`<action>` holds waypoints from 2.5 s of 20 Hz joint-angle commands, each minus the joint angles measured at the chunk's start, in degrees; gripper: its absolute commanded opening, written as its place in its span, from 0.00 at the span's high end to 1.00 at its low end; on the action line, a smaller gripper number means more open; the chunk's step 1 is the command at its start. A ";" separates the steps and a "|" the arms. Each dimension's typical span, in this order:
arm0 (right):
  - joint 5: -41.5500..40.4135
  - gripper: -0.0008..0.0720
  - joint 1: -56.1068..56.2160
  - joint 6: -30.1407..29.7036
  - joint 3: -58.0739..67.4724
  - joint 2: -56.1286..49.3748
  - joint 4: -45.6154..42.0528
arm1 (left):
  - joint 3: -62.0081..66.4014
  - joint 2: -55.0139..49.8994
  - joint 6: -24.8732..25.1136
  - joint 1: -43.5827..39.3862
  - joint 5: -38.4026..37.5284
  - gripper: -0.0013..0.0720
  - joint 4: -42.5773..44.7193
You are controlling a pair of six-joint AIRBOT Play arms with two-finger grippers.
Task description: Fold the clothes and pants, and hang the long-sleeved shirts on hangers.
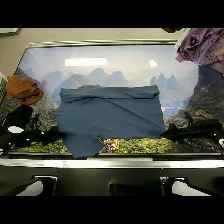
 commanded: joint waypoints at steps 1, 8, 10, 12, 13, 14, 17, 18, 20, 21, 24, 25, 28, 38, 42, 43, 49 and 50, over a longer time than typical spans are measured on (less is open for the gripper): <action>6.23 0.95 9.25 2.95 5.99 2.16 0.92 | 5.86 0.46 0.04 -0.96 -2.43 0.97 -3.85; 12.33 0.95 22.80 19.58 51.21 3.19 -17.64 | 48.48 0.72 -12.04 -2.40 -6.05 0.97 6.84; 10.16 0.95 22.62 22.75 65.81 3.43 -21.14 | 63.52 0.72 -13.77 -2.40 -8.00 0.97 12.04; 6.99 0.95 22.62 24.59 78.55 4.24 -24.59 | 76.76 0.90 -14.27 -2.36 -10.67 0.96 14.71; 5.62 0.95 22.62 24.63 82.53 5.75 -24.81 | 82.18 1.42 -14.25 -2.36 -12.44 0.96 15.47; 5.35 0.95 22.62 24.81 83.34 8.41 -24.98 | 86.01 2.29 -14.29 -2.36 -14.19 0.96 16.28; 2.25 0.95 22.62 25.62 81.50 18.67 -27.08 | 88.74 9.07 -16.37 -2.36 -17.75 0.96 21.64; 1.18 0.95 22.62 26.32 81.42 21.38 -28.33 | 88.37 11.63 -17.84 -2.36 -19.15 0.96 24.79; 0.50 0.95 22.62 27.61 81.42 25.86 -31.56 | 87.38 16.46 -21.18 -2.36 -21.70 0.96 31.91; 0.46 0.95 22.62 28.59 81.42 27.06 -33.11 | 86.73 18.40 -22.64 -2.36 -22.01 0.96 35.21; -1.09 0.95 22.62 31.32 81.18 26.80 -34.45 | 85.15 20.31 -25.03 -2.36 -22.32 0.97 37.90; -1.95 0.95 22.62 32.09 80.52 25.59 -34.45 | 84.21 19.74 -25.00 -2.38 -22.56 0.97 37.13; -7.30 0.95 22.62 33.33 78.60 18.60 -34.45 | 78.64 15.45 -23.89 -2.43 -23.32 0.97 32.85; -4.52 0.95 22.71 31.12 70.95 -19.65 -30.97 | 63.82 -22.95 -14.53 -8.72 -9.86 0.96 30.58; 6.51 0.95 22.73 31.17 70.95 -30.12 -29.40 | 65.40 -33.81 -14.62 -12.57 5.53 0.96 30.58; 8.33 0.95 22.73 31.17 70.95 -31.19 -29.38 | 66.31 -35.01 -14.62 -12.83 7.52 0.96 30.58; 0.15 0.95 22.73 30.91 71.01 -31.69 -29.90 | 68.24 -35.34 -14.62 -12.79 -1.22 0.97 30.60; -3.19 0.95 22.73 30.91 71.01 -31.69 -30.14 | 68.24 -35.26 -14.67 -12.79 -5.29 0.97 30.60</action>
